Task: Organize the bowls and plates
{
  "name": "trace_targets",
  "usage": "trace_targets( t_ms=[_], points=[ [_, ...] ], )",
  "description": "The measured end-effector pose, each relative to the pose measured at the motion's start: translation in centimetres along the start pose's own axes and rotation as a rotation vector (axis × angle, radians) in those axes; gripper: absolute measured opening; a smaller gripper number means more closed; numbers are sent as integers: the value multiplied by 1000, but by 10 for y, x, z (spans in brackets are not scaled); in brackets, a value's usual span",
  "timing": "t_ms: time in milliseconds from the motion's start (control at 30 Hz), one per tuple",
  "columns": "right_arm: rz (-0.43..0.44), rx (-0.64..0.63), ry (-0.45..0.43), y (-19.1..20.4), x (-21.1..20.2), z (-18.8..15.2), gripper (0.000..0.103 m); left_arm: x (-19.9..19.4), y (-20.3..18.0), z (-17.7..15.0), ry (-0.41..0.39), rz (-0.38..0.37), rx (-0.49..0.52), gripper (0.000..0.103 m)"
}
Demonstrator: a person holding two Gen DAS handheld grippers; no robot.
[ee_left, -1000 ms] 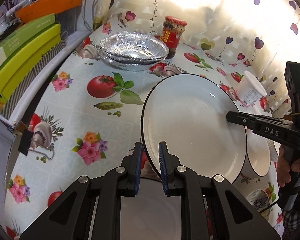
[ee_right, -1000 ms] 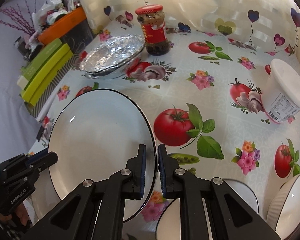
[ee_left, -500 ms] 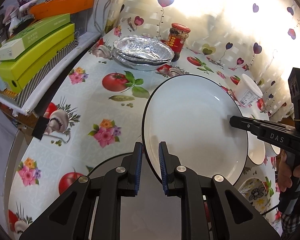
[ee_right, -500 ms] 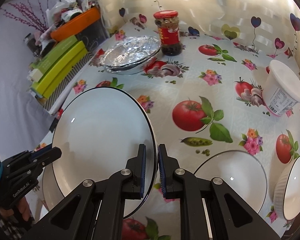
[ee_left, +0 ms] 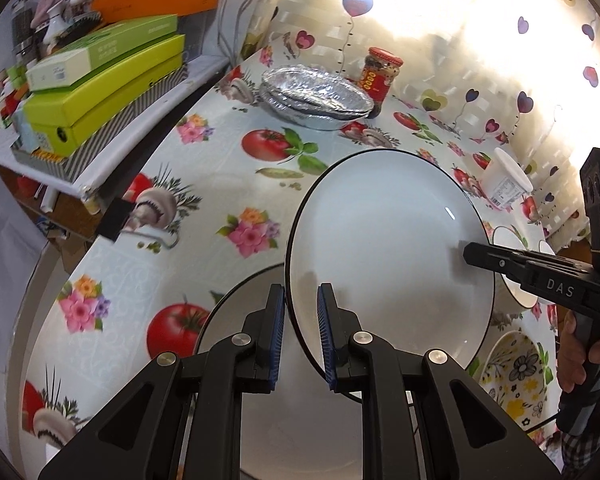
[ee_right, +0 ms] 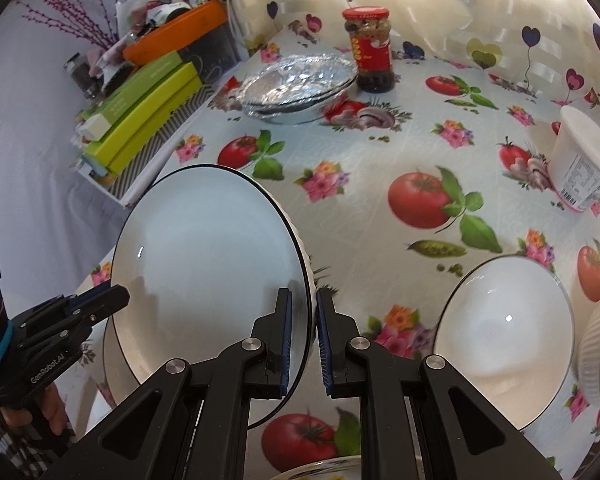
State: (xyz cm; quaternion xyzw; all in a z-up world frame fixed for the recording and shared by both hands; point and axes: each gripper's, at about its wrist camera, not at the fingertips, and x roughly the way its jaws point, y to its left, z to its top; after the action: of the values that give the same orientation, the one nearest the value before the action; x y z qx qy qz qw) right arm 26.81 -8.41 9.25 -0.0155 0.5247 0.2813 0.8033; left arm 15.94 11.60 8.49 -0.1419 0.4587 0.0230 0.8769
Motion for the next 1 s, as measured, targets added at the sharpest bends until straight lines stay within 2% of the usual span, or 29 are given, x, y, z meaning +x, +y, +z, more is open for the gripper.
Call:
trace_targets(
  t_ms=[467, 1000],
  points=[
    [26, -30, 37, 25, 14, -24, 13, -10, 24, -28, 3, 34, -45, 17],
    [6, -70, 67, 46, 22, -41, 13, -19, 36, -47, 6, 65, -56, 17]
  ],
)
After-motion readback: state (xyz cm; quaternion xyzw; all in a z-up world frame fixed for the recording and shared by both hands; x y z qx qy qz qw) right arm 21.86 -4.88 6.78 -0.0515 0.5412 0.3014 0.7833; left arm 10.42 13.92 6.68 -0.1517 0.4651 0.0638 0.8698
